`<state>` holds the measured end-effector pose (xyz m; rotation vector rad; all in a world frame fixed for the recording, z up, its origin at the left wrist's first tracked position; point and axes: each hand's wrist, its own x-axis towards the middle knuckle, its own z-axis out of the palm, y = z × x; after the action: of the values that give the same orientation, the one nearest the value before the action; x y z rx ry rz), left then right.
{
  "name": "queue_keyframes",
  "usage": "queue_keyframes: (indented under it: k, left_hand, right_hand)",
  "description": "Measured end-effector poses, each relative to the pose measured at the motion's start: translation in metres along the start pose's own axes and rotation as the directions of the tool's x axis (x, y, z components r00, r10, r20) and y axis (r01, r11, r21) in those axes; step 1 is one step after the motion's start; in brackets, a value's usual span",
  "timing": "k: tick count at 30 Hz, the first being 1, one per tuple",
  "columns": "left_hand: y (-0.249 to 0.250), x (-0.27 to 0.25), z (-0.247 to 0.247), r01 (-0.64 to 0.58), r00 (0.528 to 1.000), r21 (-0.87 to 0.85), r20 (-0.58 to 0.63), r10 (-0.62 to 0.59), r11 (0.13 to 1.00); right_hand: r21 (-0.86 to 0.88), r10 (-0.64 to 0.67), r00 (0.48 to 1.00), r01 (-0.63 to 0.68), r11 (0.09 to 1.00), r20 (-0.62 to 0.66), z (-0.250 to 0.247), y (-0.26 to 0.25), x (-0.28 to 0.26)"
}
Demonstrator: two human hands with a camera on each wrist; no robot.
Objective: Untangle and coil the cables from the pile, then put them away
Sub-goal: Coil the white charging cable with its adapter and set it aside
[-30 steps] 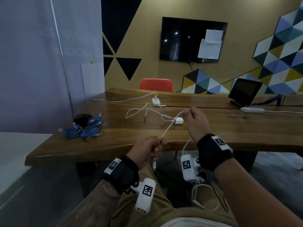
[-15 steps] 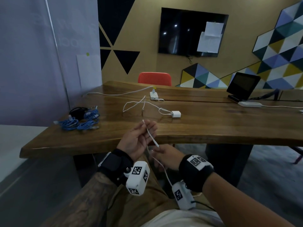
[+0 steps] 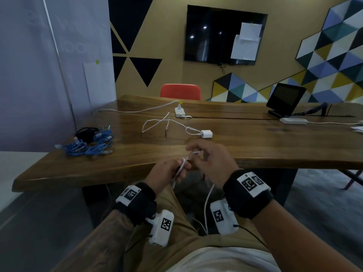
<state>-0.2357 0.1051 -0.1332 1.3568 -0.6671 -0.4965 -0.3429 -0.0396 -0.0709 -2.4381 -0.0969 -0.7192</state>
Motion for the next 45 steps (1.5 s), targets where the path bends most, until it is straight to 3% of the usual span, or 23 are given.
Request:
queue_keyframes:
  k: [2, 4, 6, 8, 10, 12, 14, 17, 21, 23, 25, 26, 28, 32, 36, 38, 41, 45]
  left_hand:
    - [0.005, -0.002, 0.005, 0.059, 0.997, -0.036, 0.059, -0.057, 0.998]
    - [0.014, -0.006, 0.010, 0.073, 0.992, -0.119, 0.107, -0.061, 0.990]
    - [0.024, -0.011, 0.013, 0.071, 0.989, -0.266, 0.146, -0.033, 0.961]
    - [0.032, -0.012, 0.014, 0.062, 0.989, -0.460, 0.149, 0.009, 0.886]
    - [0.037, -0.010, 0.011, 0.054, 0.991, -0.626, 0.126, 0.033, 0.778]
    - [0.037, -0.007, 0.005, 0.022, 0.996, -0.712, 0.073, 0.044, 0.702]
    - [0.033, -0.004, -0.001, -0.023, 1.000, -0.747, -0.012, 0.021, 0.664]
    - [0.025, 0.001, -0.011, -0.067, 0.990, -0.756, -0.133, -0.052, 0.651]
    - [0.014, 0.008, -0.015, -0.126, 0.968, -0.705, -0.242, -0.069, 0.698]
    - [0.008, 0.010, -0.015, -0.153, 0.956, -0.598, -0.293, -0.037, 0.787]
    - [0.003, 0.009, -0.015, -0.132, 0.955, -0.432, -0.296, -0.002, 0.892]
    - [0.003, 0.007, -0.014, -0.107, 0.964, -0.365, -0.267, 0.006, 0.925]
    - [0.004, 0.002, -0.007, -0.074, 0.985, -0.246, -0.170, 0.033, 0.967]
    - [0.010, -0.008, 0.013, -0.050, 0.998, -0.035, 0.031, 0.052, 0.998]
    - [0.022, -0.014, 0.021, 0.082, 0.977, -0.111, 0.204, -0.058, 0.990]
    - [0.029, -0.016, 0.023, 0.106, 0.968, -0.218, 0.245, -0.051, 0.970]
    - [0.035, -0.013, 0.017, 0.118, 0.978, -0.520, 0.208, -0.009, 0.846]
    - [0.038, -0.008, 0.006, 0.016, 0.998, -0.697, 0.055, 0.031, 0.717]
  right_hand:
    - [-0.026, -0.006, 0.995, 0.004, 1.000, -0.104, -0.008, 0.008, 0.006]
    - [0.084, 0.061, 0.984, -0.048, 0.995, -0.167, -0.009, 0.021, 0.009]
    - [0.180, 0.160, 0.979, -0.135, 0.974, -0.130, -0.004, 0.032, 0.008]
    - [0.245, 0.240, 0.970, -0.227, 0.942, -0.025, 0.009, 0.038, 0.002]
    - [0.319, 0.303, 0.936, -0.346, 0.882, 0.178, 0.023, 0.036, -0.008]
    - [0.304, 0.324, 0.841, -0.475, 0.826, 0.434, 0.035, 0.027, -0.017]
    - [0.218, 0.294, 0.749, -0.502, 0.837, 0.594, 0.042, 0.018, -0.023]
    - [0.198, 0.248, 0.701, -0.490, 0.849, 0.669, 0.041, 0.007, -0.023]
    - [0.367, 0.231, 0.655, -0.641, 0.674, 0.719, 0.030, -0.008, -0.022]
    - [0.257, 0.245, 0.695, -0.534, 0.806, 0.676, 0.024, -0.015, -0.023]
    - [0.048, 0.220, 0.823, -0.287, 0.957, 0.524, 0.016, -0.018, -0.020]
    - [-0.035, 0.180, 0.884, -0.183, 0.983, 0.432, 0.010, -0.018, -0.016]
    - [-0.051, 0.096, 0.952, -0.085, 0.995, 0.289, 0.000, -0.017, -0.010]
    - [0.041, 0.001, 0.999, -0.003, 0.999, 0.033, -0.016, -0.009, 0.001]
    - [0.071, 0.022, 0.992, -0.013, 0.997, -0.121, -0.023, 0.004, 0.006]
    - [0.148, 0.112, 0.987, -0.094, 0.985, -0.118, -0.017, 0.015, 0.006]
    - [0.264, 0.247, 0.969, -0.238, 0.935, -0.001, -0.004, 0.024, 0.000]
    - [0.402, 0.323, 0.863, -0.474, 0.783, 0.388, 0.025, 0.012, -0.020]
